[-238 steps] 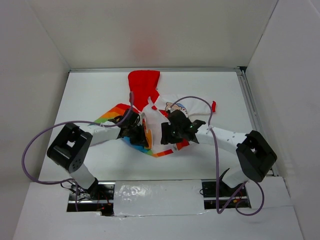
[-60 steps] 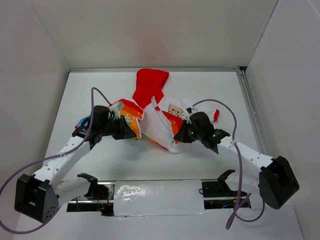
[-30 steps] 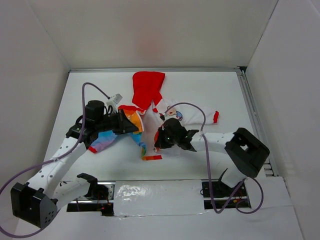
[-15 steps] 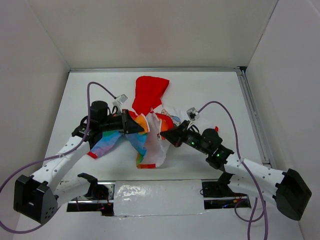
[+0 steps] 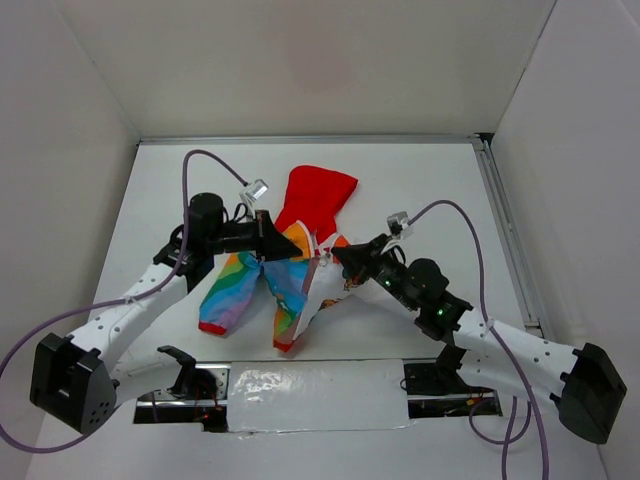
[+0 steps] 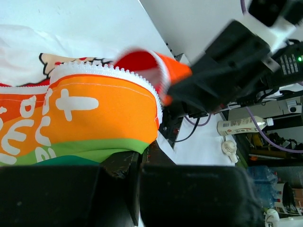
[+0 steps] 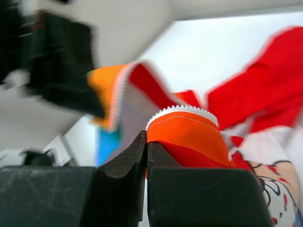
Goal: Zip up the jacket
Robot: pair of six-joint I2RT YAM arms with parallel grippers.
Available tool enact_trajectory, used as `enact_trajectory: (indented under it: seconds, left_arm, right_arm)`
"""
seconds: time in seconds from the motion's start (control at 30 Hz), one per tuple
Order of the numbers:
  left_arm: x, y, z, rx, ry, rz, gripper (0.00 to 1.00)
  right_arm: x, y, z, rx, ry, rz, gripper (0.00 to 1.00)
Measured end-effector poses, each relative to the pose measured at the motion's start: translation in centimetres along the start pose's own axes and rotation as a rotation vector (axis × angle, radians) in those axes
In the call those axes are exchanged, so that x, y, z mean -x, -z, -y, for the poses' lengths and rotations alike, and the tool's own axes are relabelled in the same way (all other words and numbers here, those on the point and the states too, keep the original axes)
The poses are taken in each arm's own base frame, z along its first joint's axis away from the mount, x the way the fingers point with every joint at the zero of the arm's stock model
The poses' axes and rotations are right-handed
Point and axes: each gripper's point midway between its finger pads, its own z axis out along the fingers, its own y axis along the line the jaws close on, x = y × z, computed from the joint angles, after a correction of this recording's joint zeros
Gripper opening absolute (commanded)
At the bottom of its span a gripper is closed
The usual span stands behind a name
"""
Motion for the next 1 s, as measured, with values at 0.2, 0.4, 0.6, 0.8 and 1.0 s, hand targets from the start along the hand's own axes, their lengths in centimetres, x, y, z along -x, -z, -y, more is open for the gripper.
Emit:
enact_trajectory:
  seconds: [0.2, 0.4, 0.6, 0.8, 1.0]
  left_arm:
    - [0.2, 0.0, 1.0, -0.015, -0.033, 0.016, 0.00]
    - [0.1, -0.5, 0.9, -0.009, -0.035, 0.015, 0.00]
    - [0.3, -0.8, 0.1, 0.024, -0.027, 0.029, 0.00]
    - [0.5, -0.8, -0.2, 0.041, -0.027, 0.042, 0.00]
    - [0.6, -1.0, -0.1, 0.030, -0.041, 0.050, 0.00]
  right_arm:
    - [0.7, -2.1, 2.6, -0.187, -0.041, -0.057, 0.00]
    - [-0.6, -2.8, 1.7, -0.132, -0.077, -0.141, 0.00]
    - [-2.4, -1.7, 0.7, -0.039, -0.079, -0.206, 0.00]
    - [-2.1, -1.6, -0.1, -0.001, -0.082, -0.203, 0.00]
    - [-1.8, -0.9, 0.6, -0.018, -0.133, -0.161, 0.00]
